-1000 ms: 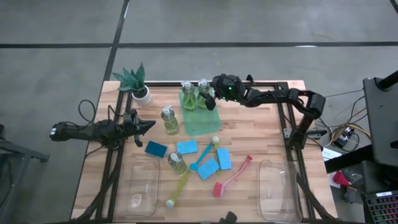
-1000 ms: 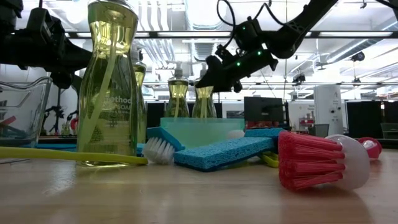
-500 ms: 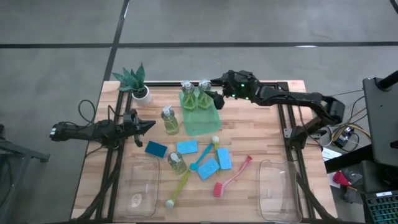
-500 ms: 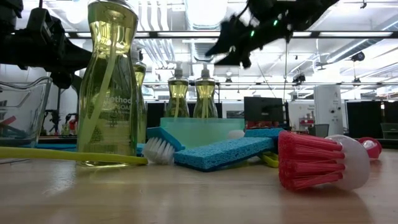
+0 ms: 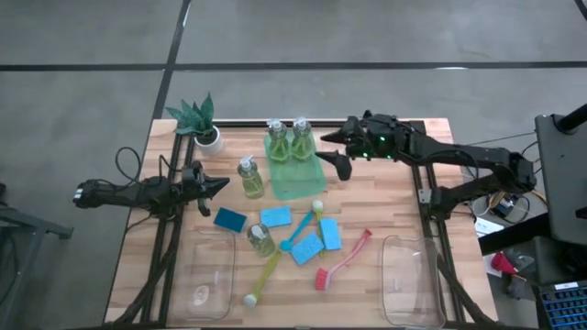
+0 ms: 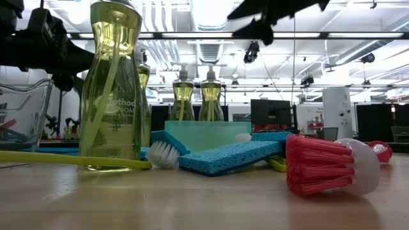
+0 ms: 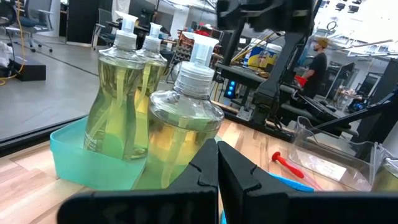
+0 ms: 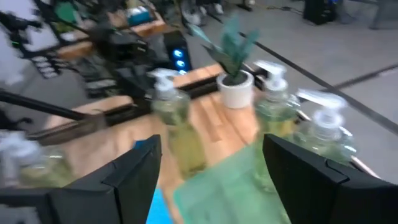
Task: Pick & Place Kitchen Sink Supplies
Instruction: Put the green soap dispenser into the green bin
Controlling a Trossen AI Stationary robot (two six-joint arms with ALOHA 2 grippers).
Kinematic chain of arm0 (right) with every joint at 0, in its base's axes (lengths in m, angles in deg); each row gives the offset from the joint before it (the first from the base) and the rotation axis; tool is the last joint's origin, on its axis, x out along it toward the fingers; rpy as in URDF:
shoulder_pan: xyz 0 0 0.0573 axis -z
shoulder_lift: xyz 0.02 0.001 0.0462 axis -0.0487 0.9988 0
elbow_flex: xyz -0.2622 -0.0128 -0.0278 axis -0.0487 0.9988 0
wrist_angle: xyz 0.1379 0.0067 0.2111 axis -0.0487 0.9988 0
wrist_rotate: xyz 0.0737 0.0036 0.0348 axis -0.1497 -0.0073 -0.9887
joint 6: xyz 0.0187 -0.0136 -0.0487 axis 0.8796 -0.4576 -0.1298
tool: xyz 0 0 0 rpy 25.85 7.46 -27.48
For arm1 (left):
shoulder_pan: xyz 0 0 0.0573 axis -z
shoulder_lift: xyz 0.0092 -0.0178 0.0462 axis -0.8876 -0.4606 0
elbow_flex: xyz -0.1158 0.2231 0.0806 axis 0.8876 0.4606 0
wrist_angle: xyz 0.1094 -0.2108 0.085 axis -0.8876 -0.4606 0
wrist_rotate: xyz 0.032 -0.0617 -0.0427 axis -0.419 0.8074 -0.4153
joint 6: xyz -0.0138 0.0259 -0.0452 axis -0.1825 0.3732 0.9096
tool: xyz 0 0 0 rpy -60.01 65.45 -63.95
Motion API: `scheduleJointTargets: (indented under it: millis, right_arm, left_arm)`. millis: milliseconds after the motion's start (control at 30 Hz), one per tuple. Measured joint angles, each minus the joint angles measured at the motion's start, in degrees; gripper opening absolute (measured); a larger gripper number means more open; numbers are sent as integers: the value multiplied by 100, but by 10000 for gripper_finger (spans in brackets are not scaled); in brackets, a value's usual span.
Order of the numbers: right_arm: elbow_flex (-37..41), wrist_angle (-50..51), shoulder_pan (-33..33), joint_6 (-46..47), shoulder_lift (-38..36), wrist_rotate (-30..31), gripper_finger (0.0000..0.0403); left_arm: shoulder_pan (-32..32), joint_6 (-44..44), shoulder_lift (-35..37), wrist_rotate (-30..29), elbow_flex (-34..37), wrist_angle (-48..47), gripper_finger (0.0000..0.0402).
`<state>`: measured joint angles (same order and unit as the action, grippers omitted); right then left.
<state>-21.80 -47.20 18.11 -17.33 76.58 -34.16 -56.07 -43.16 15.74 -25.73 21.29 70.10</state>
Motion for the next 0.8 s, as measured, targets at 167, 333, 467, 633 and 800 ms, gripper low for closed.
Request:
scheduleJointTargets:
  millis: [167,333,467,633,800]
  right_arm:
    - [0,15,-258,298,-245,-44,231]
    - [0,7,-424,828,-351,-58,162]
    - [0,7,-468,1289,-354,-59,85]
    - [0,2,-468,1811,-309,-13,16]
    - [0,-13,-466,2335,-287,314,9]
  left_arm:
    - [0,1,0,-1,0,0,0]
    - [0,-1,2,-1,0,0,0]
    - [0,-3,0,-1,0,0,0]
    - [0,-153,-9,-202,-1,53,0]
    - [0,680,-9,-189,0,284,0]
